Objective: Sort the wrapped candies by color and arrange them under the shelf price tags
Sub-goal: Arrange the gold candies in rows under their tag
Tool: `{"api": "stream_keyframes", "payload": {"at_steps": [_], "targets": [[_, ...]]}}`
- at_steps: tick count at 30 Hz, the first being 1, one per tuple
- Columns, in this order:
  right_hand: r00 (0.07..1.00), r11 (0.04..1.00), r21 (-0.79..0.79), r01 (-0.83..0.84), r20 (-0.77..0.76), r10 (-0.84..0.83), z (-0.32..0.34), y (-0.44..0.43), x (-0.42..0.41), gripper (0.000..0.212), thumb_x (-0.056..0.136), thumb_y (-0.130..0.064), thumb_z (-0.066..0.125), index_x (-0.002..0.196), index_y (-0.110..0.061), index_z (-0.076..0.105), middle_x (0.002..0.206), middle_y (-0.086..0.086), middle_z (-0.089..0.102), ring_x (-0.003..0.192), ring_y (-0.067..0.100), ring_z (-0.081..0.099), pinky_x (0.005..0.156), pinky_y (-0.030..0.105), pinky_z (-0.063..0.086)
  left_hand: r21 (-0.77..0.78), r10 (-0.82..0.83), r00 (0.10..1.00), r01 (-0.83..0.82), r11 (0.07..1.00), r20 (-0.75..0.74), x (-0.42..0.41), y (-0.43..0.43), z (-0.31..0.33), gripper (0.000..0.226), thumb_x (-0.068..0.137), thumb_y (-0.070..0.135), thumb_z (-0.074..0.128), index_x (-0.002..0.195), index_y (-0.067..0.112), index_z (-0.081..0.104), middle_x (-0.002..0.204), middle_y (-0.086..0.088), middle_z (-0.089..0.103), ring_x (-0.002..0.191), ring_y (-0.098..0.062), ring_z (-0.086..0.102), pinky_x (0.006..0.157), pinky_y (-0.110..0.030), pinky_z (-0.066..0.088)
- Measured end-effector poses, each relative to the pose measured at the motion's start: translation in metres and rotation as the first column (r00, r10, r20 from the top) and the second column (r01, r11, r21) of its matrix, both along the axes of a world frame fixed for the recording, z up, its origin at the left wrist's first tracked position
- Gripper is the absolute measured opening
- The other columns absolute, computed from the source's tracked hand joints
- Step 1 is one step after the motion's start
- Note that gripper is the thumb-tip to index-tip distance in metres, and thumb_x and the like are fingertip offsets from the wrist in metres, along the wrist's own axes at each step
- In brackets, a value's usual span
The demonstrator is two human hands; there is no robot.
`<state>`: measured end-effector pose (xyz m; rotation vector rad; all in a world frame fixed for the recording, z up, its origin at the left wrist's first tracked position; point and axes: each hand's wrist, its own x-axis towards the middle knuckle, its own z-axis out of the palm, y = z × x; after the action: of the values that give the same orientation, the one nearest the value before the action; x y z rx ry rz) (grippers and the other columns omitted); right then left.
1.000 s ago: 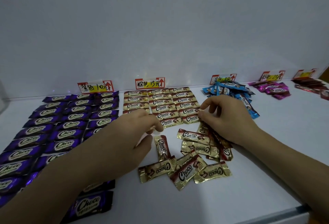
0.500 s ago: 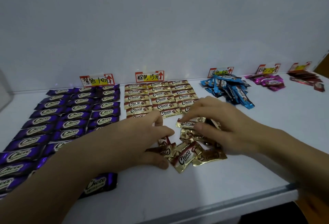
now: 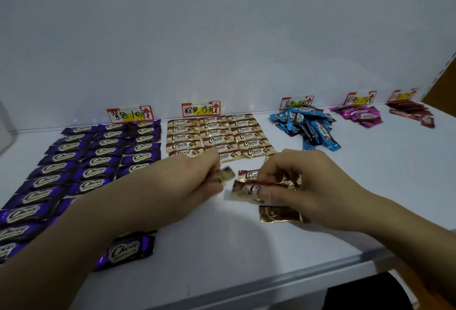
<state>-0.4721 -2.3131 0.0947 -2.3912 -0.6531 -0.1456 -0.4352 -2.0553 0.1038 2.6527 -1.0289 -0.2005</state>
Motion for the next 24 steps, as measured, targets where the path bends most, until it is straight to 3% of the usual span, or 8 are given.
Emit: {"api": "stream_keyframes", "payload": {"at_steps": [4,7,9,12,15,18,20,24], "targets": [[0.948,0.816,0.551,0.174,-0.318,0.013,0.013,0.019,0.004,0.019,0.075,-0.024,0.079,0.090,-0.013,0.072,0.072,0.013,0.064,0.067,0.020,0.061,0.065,0.029,0.053,-0.550,-0.071,0.956,-0.101,0.829,-0.284,0.002,-0.001,0.002,0.023,0.104,0.029,0.045,0.127,0.027,0.047,0.081,0.004,0.068,0.066,-0.009,0.053,0.060,-0.024,0.046],[0.904,0.708,0.666,0.236,-0.417,0.091,0.019,0.041,0.011,0.024,0.070,-0.022,0.080,0.084,-0.010,0.065,0.071,0.016,0.063,0.067,0.019,0.060,0.063,0.028,0.052,-0.736,-0.160,0.881,-0.259,0.625,-0.445,-0.003,-0.010,0.005,0.032,0.094,0.036,0.053,0.107,0.006,0.056,0.070,-0.002,0.053,0.062,-0.012,0.047,0.052,-0.022,0.040],[0.907,0.739,0.642,0.203,-0.408,0.105,0.022,0.052,0.016,0.027,0.068,-0.021,0.082,0.081,-0.007,0.064,0.072,0.018,0.066,0.067,0.022,0.061,0.064,0.033,0.052,-0.754,-0.128,0.854,-0.363,0.548,-0.504,-0.005,-0.017,0.005,0.034,0.092,0.039,0.058,0.098,0.005,0.059,0.061,0.000,0.048,0.054,-0.010,0.045,0.048,-0.022,0.038],[0.951,0.875,0.464,0.134,-0.308,0.018,0.027,0.045,0.025,0.020,0.075,-0.017,0.084,0.085,-0.006,0.072,0.077,0.011,0.074,0.070,0.021,0.069,0.071,0.040,0.059,-0.753,-0.029,0.826,-0.499,0.430,-0.564,-0.003,-0.020,0.004,0.030,0.095,0.035,0.057,0.088,0.006,0.059,0.058,-0.001,0.045,0.051,-0.012,0.041,0.047,-0.024,0.032],[0.983,0.995,-0.061,0.077,-0.165,-0.086,0.035,0.019,0.030,0.036,0.079,-0.054,0.073,0.109,-0.033,0.071,0.104,-0.017,0.070,0.096,0.004,0.065,0.077,0.027,0.055,-0.707,0.052,0.755,-0.634,0.313,-0.654,0.001,-0.016,0.007,0.028,0.099,0.027,0.055,0.097,0.001,0.065,0.071,-0.023,0.055,0.054,-0.016,0.042,0.048,-0.027,0.028],[0.976,0.792,-0.610,-0.014,-0.182,-0.123,0.035,0.002,0.032,0.076,0.073,-0.078,0.058,0.140,-0.044,0.046,0.127,-0.024,0.046,0.117,0.002,0.044,0.094,0.025,0.042,-0.654,0.027,0.698,-0.683,0.325,-0.716,0.002,-0.014,0.009,0.020,0.100,0.019,0.053,0.102,0.001,0.061,0.087,-0.024,0.070,0.060,-0.021,0.052,0.044,-0.025,0.029],[0.976,0.738,-0.673,-0.042,-0.184,-0.112,0.027,0.000,0.031,0.068,0.082,-0.070,0.060,0.142,-0.043,0.044,0.128,-0.020,0.043,0.116,0.004,0.042,0.098,0.028,0.043,-0.650,-0.004,0.685,-0.688,0.322,-0.728,0.002,-0.014,0.011,0.015,0.101,0.011,0.047,0.103,0.004,0.060,0.076,-0.017,0.070,0.055,-0.022,0.053,0.041,-0.022,0.026],[0.989,0.807,-0.591,-0.022,-0.131,-0.069,0.019,-0.003,0.030,0.039,0.092,-0.055,0.061,0.127,-0.040,0.055,0.110,-0.022,0.046,0.101,0.000,0.044,0.083,0.015,0.040,-0.606,-0.059,0.619,-0.737,0.300,-0.783,0.006,-0.010,0.012,0.019,0.097,0.008,0.039,0.097,0.006,0.058,0.052,-0.008,0.048,0.042,-0.019,0.041,0.036,-0.020,0.029]]}}
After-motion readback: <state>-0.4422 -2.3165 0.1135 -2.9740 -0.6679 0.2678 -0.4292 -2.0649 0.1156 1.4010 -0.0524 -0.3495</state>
